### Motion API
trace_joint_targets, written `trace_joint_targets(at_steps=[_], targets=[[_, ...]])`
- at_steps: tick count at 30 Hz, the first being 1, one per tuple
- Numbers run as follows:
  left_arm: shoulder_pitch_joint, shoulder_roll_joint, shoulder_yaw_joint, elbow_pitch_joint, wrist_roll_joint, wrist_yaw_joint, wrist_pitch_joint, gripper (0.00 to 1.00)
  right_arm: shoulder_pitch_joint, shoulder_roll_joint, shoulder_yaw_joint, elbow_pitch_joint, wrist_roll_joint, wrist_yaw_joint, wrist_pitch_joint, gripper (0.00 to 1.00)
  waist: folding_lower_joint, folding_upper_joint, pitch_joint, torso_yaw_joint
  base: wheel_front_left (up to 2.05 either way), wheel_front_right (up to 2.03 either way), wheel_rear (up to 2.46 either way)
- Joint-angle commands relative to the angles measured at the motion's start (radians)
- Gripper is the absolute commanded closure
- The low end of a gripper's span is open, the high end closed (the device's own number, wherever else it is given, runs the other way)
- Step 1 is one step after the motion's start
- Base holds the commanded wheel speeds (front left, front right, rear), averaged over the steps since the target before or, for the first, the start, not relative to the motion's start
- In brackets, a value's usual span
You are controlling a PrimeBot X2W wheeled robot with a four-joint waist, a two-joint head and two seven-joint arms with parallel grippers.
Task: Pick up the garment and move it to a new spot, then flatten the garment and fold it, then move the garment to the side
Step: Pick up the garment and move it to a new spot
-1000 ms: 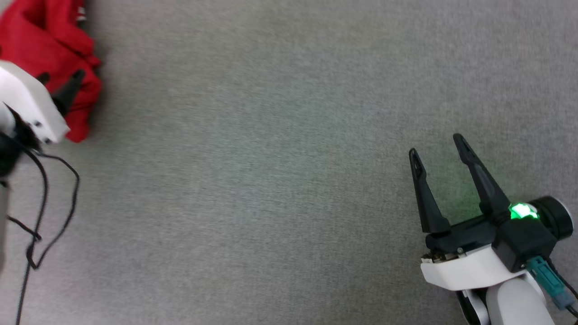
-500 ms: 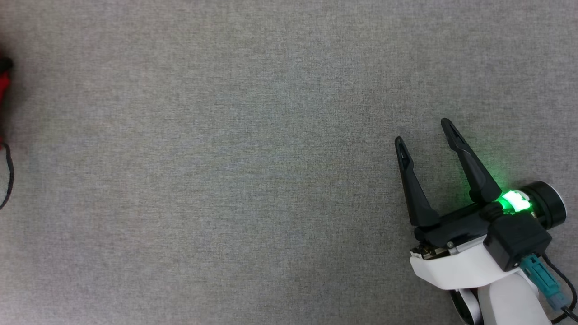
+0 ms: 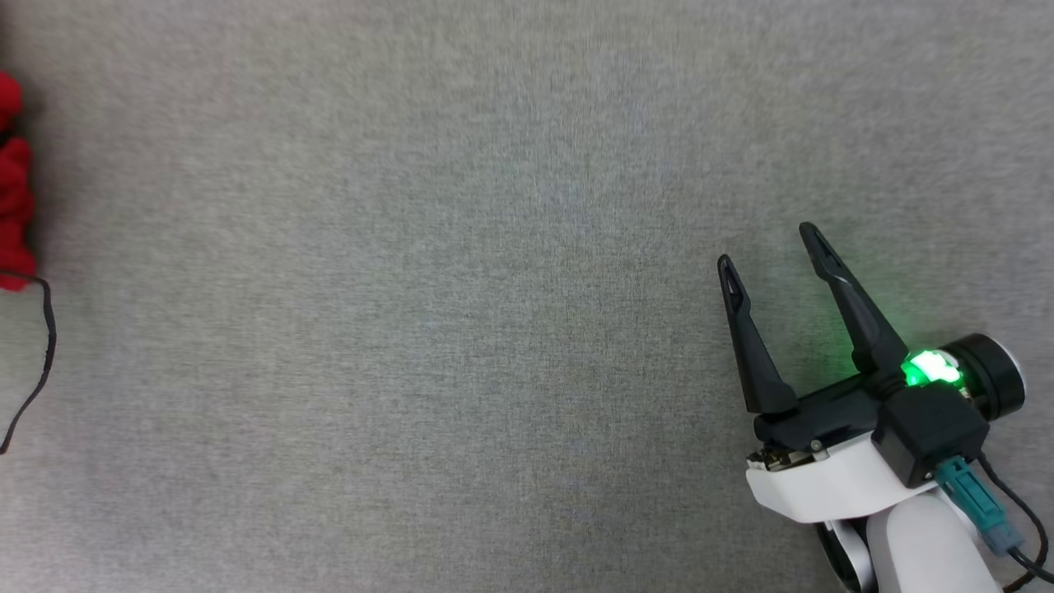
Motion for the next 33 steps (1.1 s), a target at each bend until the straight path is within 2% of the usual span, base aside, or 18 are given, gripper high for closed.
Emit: trace_joint_targets(at_steps=[1, 11, 15, 20, 27, 28, 33], targets=[[0.01, -0.011, 0.003, 0.011, 0.006, -0.012, -0.031, 1.0, 0.004, 0.002, -0.001, 0.007, 0.0, -0.001, -0.002, 0.0, -0.0001, 0.0, -0.056, 0.002, 0.0, 0.0, 0.0], [0.02, -0.017, -0.057, -0.048, 0.024, -0.047, -0.201, 1.0, 0.067, 0.003, -0.031, 0.058, 0.023, -0.001, -0.002, 0.0, -0.0001, 0.0, -0.27, -0.001, 0.0, 0.0, 0.0], [0.031, -0.009, -0.134, -0.175, 0.022, -0.048, -0.311, 1.0, 0.097, 0.004, -0.05, 0.069, 0.048, -0.001, -0.002, 0.0, -0.0001, 0.0, -0.354, -0.007, 0.0, 0.0, 0.0], [0.019, -0.011, -0.226, -0.311, 0.017, -0.049, -0.373, 1.0, 0.137, 0.004, -0.058, 0.077, 0.077, -0.001, -0.002, 0.0, -0.0001, 0.0, -0.438, -0.035, 0.0, 0.0, 0.0], [-0.018, -0.064, -0.286, -0.456, 0.025, -0.049, -0.435, 1.0, 0.159, 0.004, -0.076, 0.07, 0.103, -0.001, -0.002, 0.0, -0.0001, 0.0, -0.482, -0.106, 0.0, 0.0, 0.0], [-0.038, -0.105, -0.31, -0.508, 0.035, -0.049, -0.459, 1.0, 0.164, 0.004, -0.095, 0.063, 0.105, -0.001, -0.002, 0.0, -0.0001, 0.0, -0.485, -0.141, 0.0, 0.0, 0.0], [-0.067, -0.18, -0.376, -0.554, 0.075, -0.047, -0.485, 1.0, 0.159, 0.004, -0.12, 0.053, 0.107, -0.001, -0.002, 0.0, -0.0001, 0.0, -0.476, -0.204, 0.0, 0.0, 0.0]])
